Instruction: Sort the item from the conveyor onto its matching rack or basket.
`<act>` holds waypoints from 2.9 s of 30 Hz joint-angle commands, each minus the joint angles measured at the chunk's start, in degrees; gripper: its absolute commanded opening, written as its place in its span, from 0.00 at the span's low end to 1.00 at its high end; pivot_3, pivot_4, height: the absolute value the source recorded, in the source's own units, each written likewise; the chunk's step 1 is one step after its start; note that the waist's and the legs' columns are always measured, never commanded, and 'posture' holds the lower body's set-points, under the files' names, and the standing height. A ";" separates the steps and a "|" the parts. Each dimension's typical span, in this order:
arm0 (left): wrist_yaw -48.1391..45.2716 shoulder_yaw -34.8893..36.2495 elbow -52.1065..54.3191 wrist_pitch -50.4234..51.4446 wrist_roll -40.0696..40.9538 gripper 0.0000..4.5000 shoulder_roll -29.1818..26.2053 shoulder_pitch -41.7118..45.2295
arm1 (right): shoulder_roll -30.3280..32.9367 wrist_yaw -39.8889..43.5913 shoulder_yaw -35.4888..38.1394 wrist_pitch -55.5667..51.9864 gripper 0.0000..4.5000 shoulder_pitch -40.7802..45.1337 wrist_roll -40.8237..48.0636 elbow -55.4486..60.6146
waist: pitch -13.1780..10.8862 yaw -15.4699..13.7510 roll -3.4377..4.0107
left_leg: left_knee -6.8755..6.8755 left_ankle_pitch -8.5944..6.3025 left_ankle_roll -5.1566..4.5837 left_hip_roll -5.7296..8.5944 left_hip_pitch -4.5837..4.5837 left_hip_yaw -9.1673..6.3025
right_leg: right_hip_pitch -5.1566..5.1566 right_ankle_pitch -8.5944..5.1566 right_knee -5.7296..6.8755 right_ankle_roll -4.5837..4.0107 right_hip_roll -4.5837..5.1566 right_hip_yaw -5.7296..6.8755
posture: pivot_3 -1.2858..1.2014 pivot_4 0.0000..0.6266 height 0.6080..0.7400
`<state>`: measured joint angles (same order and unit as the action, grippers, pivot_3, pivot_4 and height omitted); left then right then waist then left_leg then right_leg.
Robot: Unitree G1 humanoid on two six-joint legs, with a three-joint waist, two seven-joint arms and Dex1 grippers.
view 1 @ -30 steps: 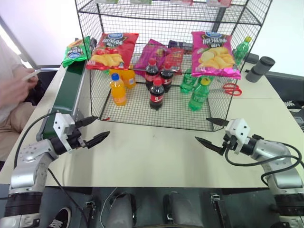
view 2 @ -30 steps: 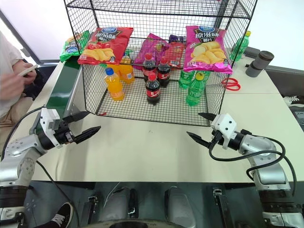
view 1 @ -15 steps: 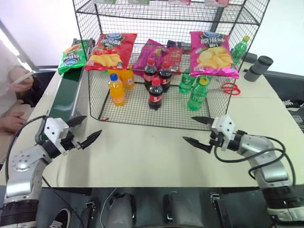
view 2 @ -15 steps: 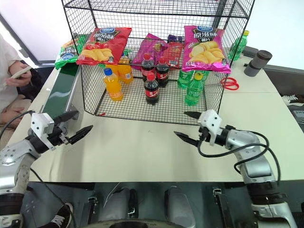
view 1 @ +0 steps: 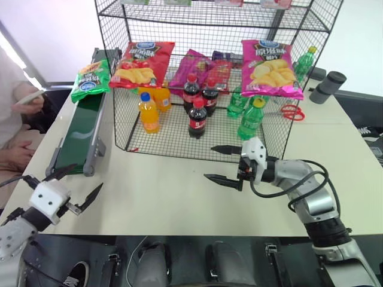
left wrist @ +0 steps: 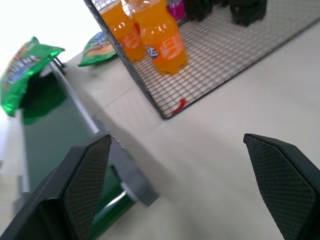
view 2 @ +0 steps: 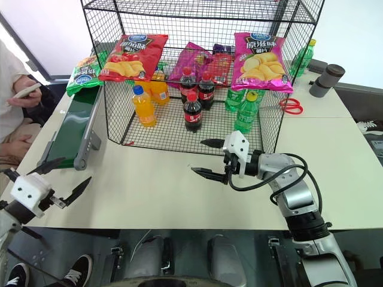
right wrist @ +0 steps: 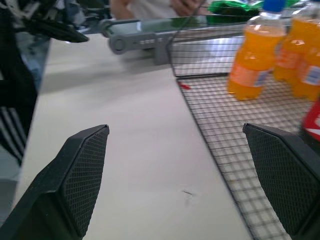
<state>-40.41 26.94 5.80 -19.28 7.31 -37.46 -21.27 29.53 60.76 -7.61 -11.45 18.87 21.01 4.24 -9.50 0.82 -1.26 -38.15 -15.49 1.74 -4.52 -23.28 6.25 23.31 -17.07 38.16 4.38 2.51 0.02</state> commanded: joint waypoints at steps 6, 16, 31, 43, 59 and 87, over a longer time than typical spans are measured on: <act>6.76 4.14 -1.74 -7.27 -6.71 1.00 -0.80 -4.28 | -1.47 2.11 -0.59 0.03 0.99 1.82 1.03 -1.17 | 0.02 0.04 -0.01 | 0.02 0.00 0.00 -0.09 -0.01 0.05 | 0.03 0.00 0.00 -0.01 0.04 0.00 | 0.52 0.24 1.00; 14.15 7.39 -6.55 -13.22 -17.60 1.00 -5.16 -5.13 | -2.68 2.29 -0.68 0.34 0.99 2.57 0.58 -1.44 | 0.04 0.11 -0.04 | 0.03 -0.01 -0.02 -0.12 -0.01 0.07 | 0.05 0.00 0.00 -0.01 0.03 0.00 | 0.52 0.24 1.00; 26.81 6.50 -11.77 -14.84 -31.03 1.00 -9.93 -4.15 | -2.44 3.99 -4.59 2.35 0.99 1.87 -2.24 0.09 | 0.05 0.19 -0.05 | 0.08 -0.02 -0.02 -0.18 -0.02 0.22 | 0.10 0.00 0.00 -0.01 0.09 0.01 | 0.52 0.24 1.00; 26.31 3.36 -13.80 -11.85 -30.20 1.00 -12.11 -1.23 | -1.45 4.39 -4.46 -0.24 0.99 2.53 -0.70 3.09 | 0.05 0.22 -0.06 | 0.09 -0.02 -0.02 -0.19 -0.03 0.26 | 0.13 0.00 0.01 -0.01 0.09 0.01 | 0.52 0.24 1.00; 26.18 1.94 -11.64 -9.39 -30.23 1.00 -12.49 0.51 | -2.52 2.29 -4.64 0.15 0.99 2.65 -1.65 2.26 | 0.06 0.18 -0.07 | 0.09 -0.02 -0.02 -0.19 -0.03 0.27 | 0.13 0.00 0.01 -0.01 0.07 0.01 | 0.52 0.24 1.00; 25.91 -2.22 -13.09 -8.49 -29.52 1.00 -13.63 5.20 | -2.22 0.45 -4.79 1.47 0.99 2.55 -3.08 2.40 | 0.06 0.11 -0.07 | 0.09 -0.02 -0.01 -0.17 -0.03 0.31 | 0.13 0.01 0.02 0.00 0.05 0.01 | 0.52 0.24 1.00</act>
<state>-14.63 24.23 -7.82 -27.95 -23.11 -50.02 -16.68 27.49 61.38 -12.86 -10.88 21.09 17.96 4.86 -9.43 0.92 -1.34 -38.05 -15.51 1.73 -4.69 -23.30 6.56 23.44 -17.06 38.18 4.38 2.56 0.03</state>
